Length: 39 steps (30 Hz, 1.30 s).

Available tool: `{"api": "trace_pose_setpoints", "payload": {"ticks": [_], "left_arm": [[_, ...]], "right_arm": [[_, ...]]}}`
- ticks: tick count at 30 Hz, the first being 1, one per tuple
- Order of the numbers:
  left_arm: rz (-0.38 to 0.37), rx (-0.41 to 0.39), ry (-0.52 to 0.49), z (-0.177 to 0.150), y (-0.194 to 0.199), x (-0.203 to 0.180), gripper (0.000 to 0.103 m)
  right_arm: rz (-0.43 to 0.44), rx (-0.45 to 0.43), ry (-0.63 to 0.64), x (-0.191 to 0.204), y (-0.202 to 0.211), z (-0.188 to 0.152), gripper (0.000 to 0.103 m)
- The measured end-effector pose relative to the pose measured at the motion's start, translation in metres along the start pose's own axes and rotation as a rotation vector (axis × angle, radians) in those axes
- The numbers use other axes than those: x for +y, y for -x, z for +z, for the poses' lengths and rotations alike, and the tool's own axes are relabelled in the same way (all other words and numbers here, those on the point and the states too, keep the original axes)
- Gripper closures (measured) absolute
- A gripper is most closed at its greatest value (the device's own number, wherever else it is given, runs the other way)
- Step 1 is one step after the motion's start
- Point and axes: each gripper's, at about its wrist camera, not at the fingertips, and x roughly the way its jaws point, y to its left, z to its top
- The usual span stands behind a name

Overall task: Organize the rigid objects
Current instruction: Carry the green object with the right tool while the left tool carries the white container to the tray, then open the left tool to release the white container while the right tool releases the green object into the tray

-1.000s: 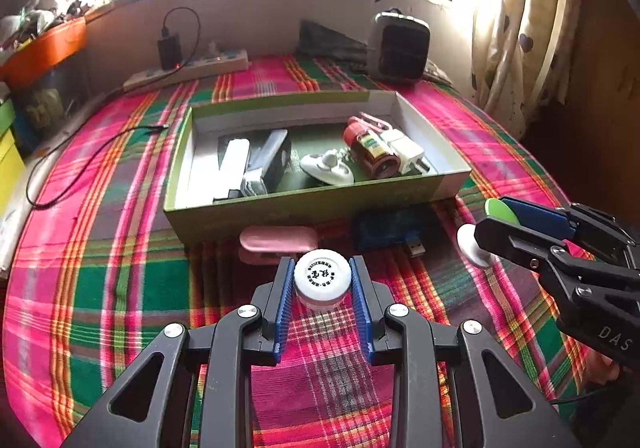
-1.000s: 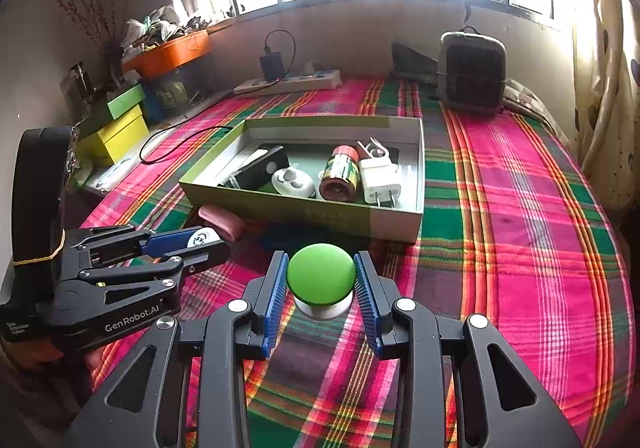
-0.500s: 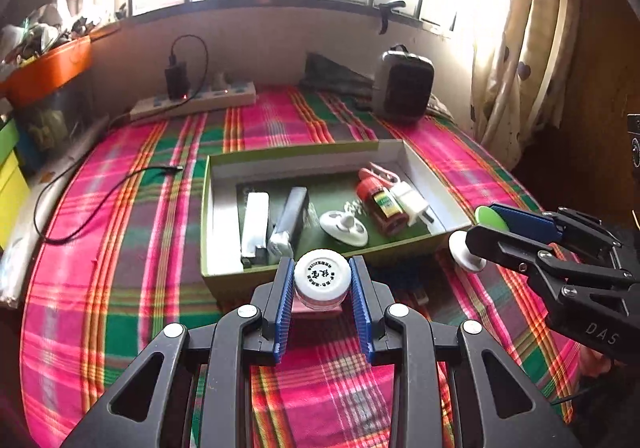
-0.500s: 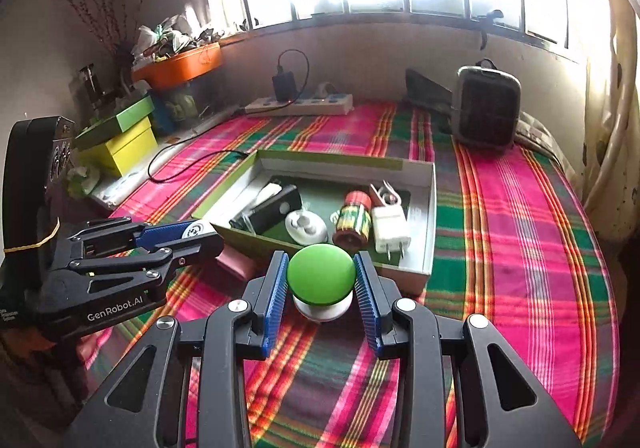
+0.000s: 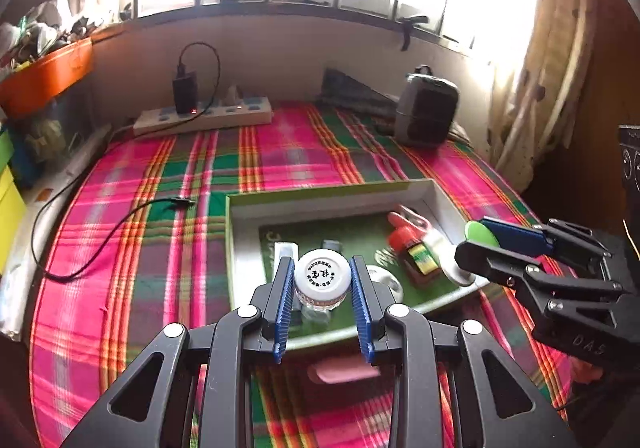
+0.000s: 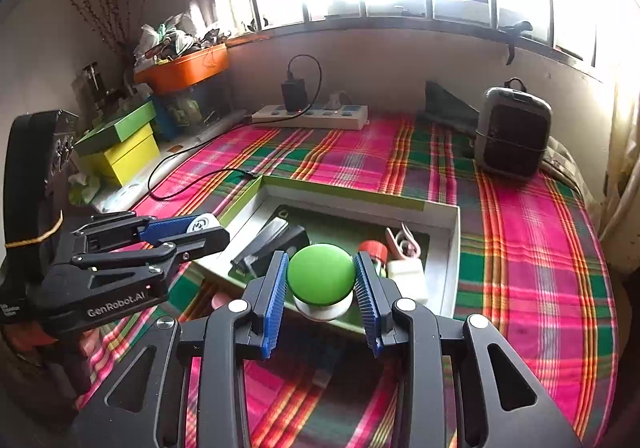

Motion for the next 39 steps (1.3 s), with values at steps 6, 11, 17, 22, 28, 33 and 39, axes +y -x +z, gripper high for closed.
{"api": "trace_pose_setpoints", "payload": {"ticks": [6,11,17,22,28,33,39], "left_arm": [[-0.006,0.008,0.027,0.016,-0.017,0.013,0.076],[-0.017,0.038,0.058,0.027,-0.036,0.025,0.076],[-0.011,0.076,0.055,0.034,-0.061,0.03,0.076],[-0.006,0.107,0.044,0.033,-0.079,0.03,0.076],[0.005,0.127,0.041,0.031,-0.089,0.032,0.076],[0.011,0.151,0.03,0.028,-0.098,0.031,0.076],[0.018,0.167,0.023,0.024,-0.106,0.03,0.076]], "right_arm": [[0.012,0.033,-0.023,-0.009,-0.023,0.011,0.068],[0.022,0.064,-0.047,-0.018,-0.042,0.018,0.068],[0.045,0.092,-0.074,-0.026,-0.065,0.029,0.068],[0.057,0.115,-0.076,-0.027,-0.084,0.034,0.068],[0.047,0.146,-0.072,-0.028,-0.102,0.034,0.068],[0.023,0.164,-0.06,-0.029,-0.113,0.031,0.068],[0.011,0.177,-0.05,-0.029,-0.121,0.029,0.068]]}}
